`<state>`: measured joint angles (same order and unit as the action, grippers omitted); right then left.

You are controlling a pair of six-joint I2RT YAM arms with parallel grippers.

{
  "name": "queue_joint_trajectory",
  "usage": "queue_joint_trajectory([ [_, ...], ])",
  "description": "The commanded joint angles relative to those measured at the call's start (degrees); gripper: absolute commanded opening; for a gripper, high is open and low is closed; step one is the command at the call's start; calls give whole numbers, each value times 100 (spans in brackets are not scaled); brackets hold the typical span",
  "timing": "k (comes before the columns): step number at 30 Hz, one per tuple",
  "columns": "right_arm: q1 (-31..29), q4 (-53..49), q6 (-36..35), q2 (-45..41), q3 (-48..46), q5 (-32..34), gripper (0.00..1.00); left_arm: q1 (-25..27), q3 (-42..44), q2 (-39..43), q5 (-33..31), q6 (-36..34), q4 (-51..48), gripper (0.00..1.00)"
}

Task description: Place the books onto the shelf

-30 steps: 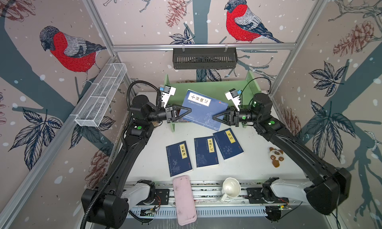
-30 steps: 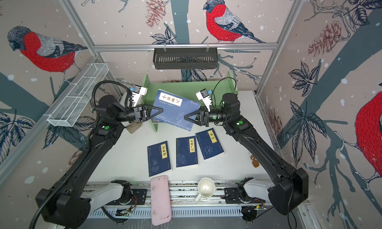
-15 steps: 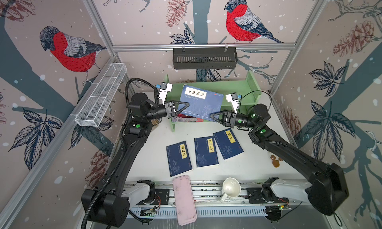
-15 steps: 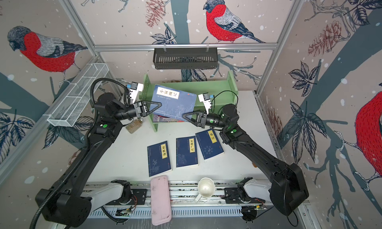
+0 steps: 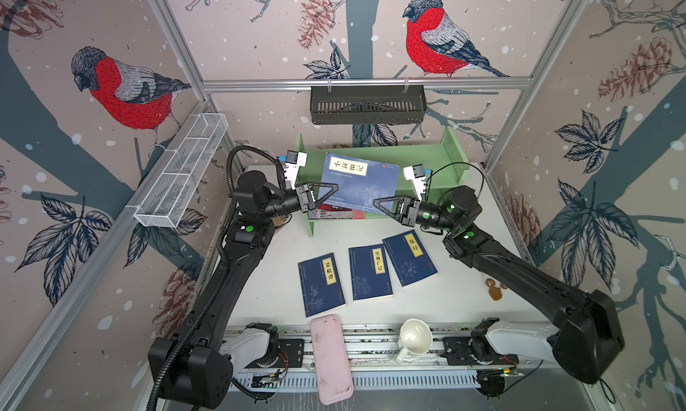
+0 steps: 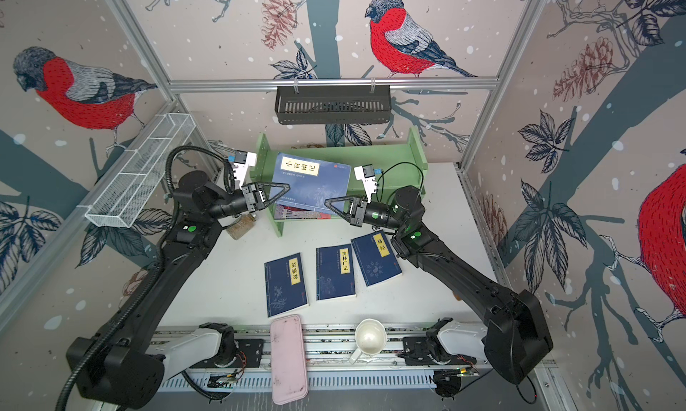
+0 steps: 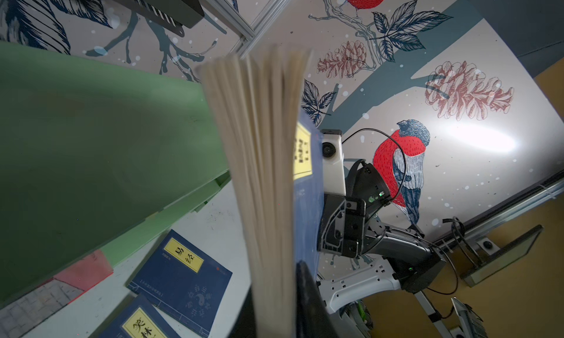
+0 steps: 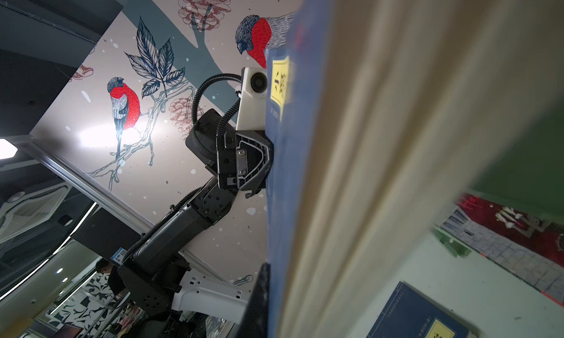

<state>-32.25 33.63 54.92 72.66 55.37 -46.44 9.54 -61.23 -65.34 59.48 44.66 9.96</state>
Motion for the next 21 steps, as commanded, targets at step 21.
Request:
queue_joint_trajectory([
  [21,487,-3263,-1205,1982,2915,-976,0,-93,-2915,-251,-2178,-3361,-3604,81],
])
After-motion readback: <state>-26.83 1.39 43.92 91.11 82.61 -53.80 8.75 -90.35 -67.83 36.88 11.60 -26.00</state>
